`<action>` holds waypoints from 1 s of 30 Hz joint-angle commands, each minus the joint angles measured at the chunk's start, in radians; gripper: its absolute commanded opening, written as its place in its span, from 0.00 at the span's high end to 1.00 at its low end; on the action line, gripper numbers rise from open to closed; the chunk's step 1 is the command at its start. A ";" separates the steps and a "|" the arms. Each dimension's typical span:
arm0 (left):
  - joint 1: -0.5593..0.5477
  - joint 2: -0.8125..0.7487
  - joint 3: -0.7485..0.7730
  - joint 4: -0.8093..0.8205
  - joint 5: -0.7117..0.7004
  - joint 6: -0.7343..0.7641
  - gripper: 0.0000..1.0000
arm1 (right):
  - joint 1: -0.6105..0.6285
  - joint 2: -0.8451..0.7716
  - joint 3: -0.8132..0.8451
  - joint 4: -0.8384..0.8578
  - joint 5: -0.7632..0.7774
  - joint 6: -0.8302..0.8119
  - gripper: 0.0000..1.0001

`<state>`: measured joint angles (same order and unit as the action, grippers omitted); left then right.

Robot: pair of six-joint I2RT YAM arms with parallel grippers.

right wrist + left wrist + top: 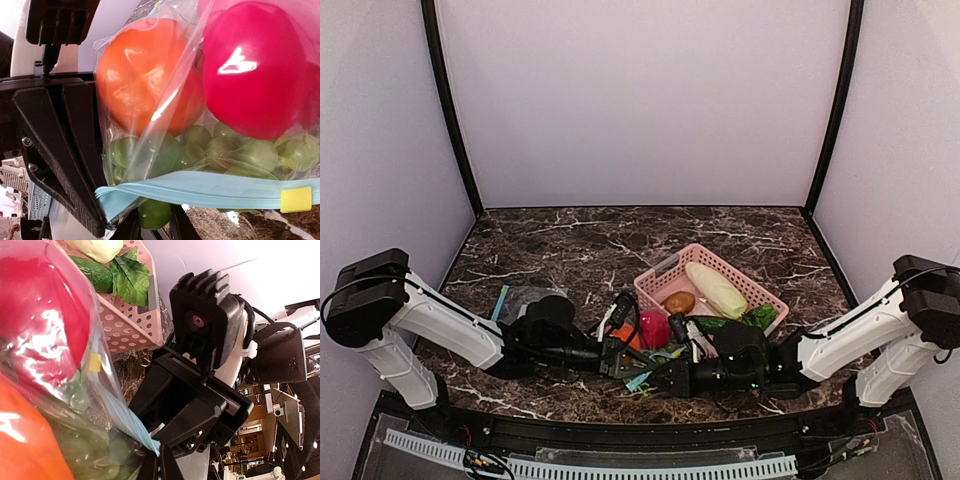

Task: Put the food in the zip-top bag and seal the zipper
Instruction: Adjust the fake fruit in the zipper food storage bag.

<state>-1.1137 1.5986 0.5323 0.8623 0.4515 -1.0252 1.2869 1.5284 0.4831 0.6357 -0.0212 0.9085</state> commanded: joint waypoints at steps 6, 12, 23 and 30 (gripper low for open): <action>-0.080 -0.004 0.052 0.072 0.026 -0.037 0.99 | -0.002 -0.007 0.023 0.210 0.168 0.024 0.82; -0.100 -0.024 0.053 0.057 -0.010 -0.047 0.99 | -0.002 -0.027 0.016 0.205 0.222 0.031 0.83; -0.089 -0.114 -0.003 -0.065 -0.165 -0.090 0.99 | 0.014 -0.148 0.035 0.032 0.228 -0.019 0.74; -0.053 -0.161 0.030 -0.207 -0.208 -0.109 0.99 | 0.068 -0.347 0.037 -0.356 0.253 -0.010 0.49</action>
<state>-1.1736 1.4513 0.5449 0.7719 0.2489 -1.1103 1.3231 1.2816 0.4953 0.4519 0.1993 0.8978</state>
